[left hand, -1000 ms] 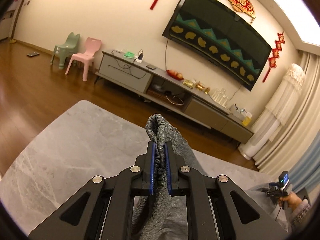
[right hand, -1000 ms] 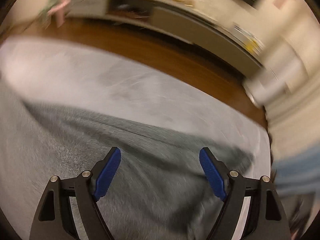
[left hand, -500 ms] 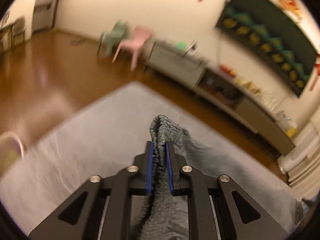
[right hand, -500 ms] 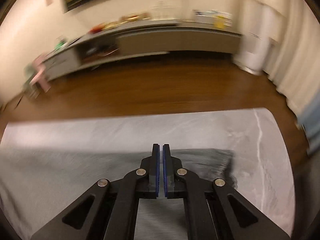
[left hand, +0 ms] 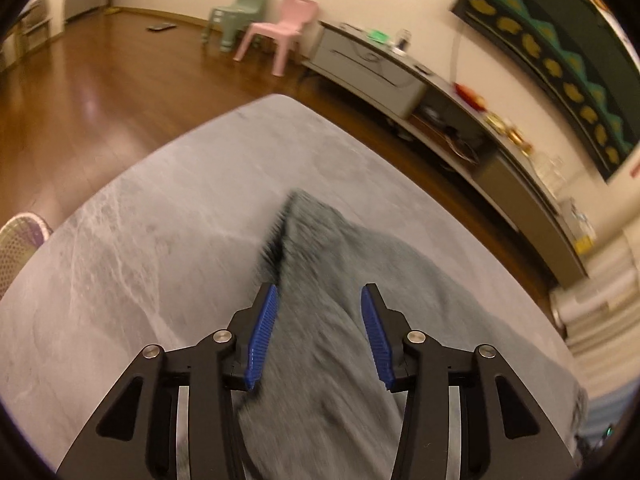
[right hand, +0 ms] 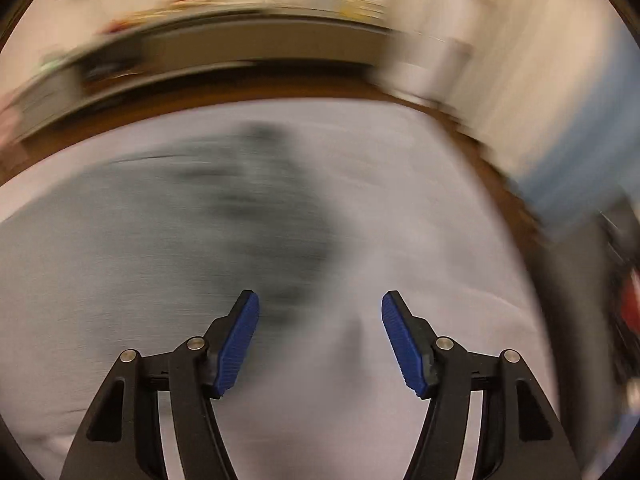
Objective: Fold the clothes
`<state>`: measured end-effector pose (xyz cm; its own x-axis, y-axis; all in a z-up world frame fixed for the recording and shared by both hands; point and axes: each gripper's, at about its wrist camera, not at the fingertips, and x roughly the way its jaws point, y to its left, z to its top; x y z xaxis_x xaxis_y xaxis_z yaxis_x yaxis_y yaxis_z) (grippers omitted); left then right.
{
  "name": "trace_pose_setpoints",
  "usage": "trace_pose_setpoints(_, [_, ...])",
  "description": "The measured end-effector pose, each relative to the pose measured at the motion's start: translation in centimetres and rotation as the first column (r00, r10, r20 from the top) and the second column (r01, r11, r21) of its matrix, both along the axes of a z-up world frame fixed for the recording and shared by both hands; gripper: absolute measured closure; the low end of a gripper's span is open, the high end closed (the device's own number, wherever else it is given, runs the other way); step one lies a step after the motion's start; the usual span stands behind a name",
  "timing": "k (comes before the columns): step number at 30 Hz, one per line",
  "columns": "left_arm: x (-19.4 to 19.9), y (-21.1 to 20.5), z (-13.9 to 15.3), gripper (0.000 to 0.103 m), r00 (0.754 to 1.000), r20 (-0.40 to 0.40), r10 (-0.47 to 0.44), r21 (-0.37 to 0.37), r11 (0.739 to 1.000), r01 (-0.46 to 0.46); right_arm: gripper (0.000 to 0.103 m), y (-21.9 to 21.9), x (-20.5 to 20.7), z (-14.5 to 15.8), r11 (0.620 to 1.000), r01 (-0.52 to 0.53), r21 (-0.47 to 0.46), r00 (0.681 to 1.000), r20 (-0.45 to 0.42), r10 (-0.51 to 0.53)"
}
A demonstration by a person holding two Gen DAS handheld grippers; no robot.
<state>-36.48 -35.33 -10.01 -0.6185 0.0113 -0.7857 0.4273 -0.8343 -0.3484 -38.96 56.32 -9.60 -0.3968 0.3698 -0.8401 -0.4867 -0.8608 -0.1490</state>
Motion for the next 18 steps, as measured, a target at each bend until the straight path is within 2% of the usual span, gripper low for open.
trace_pose_setpoints(1, [0.7, 0.6, 0.6, 0.056, 0.999, 0.003, -0.035, 0.001, 0.999, 0.035, 0.038, 1.3, 1.3, 0.6, 0.997, 0.064, -0.040, 0.997, -0.043, -0.065])
trace_pose_setpoints(2, [1.3, 1.2, 1.0, 0.054, 0.998, 0.008, -0.065, -0.003, 0.998, 0.065, 0.038, 1.7, 2.4, 1.1, 0.993, 0.084, -0.087, 0.992, -0.082, -0.091])
trace_pose_setpoints(4, [3.0, 2.1, 2.1, 0.050, 0.992, 0.030, -0.123, -0.023, 0.992, 0.123, 0.038, 0.3, 4.9, 2.1, 0.980, 0.023, -0.195, 0.989, -0.136, -0.050])
trace_pose_setpoints(6, [5.0, 2.7, 3.0, 0.039, 0.986, 0.030, -0.163, -0.036, 0.986, 0.165, 0.038, -3.2, 6.9, 3.0, 0.954, -0.101, -0.282, 0.983, -0.174, 0.052])
trace_pose_setpoints(7, [6.3, 2.7, 3.3, 0.038, 0.984, 0.028, -0.174, -0.046, 0.984, 0.175, 0.038, -4.7, 7.9, 3.3, 0.942, -0.146, -0.301, 0.980, -0.177, 0.095])
trace_pose_setpoints(10, [10.1, 1.4, 3.6, 0.036, 0.990, 0.042, -0.138, -0.082, 0.987, 0.141, 0.037, -9.6, 9.7, 3.6, 0.920, -0.230, -0.317, 0.970, -0.144, 0.194])
trace_pose_setpoints(14, [16.1, -0.4, 1.7, 0.031, 0.997, 0.061, -0.052, -0.025, 0.998, 0.054, 0.028, -16.1, 12.1, 5.2, 0.874, -0.346, -0.341, 0.935, -0.199, 0.292])
trace_pose_setpoints(17, [17.6, 0.6, -0.9, 0.031, 0.988, 0.135, -0.081, -0.039, 0.995, 0.087, 0.027, -21.0, 13.8, 4.6, 0.831, -0.446, -0.332, 0.895, -0.180, 0.408])
trace_pose_setpoints(18, [17.5, 1.0, -1.8, 0.031, 0.981, 0.173, -0.085, -0.073, 0.992, 0.098, 0.027, -22.7, 14.3, 3.9, 0.818, -0.477, -0.322, 0.879, -0.162, 0.449])
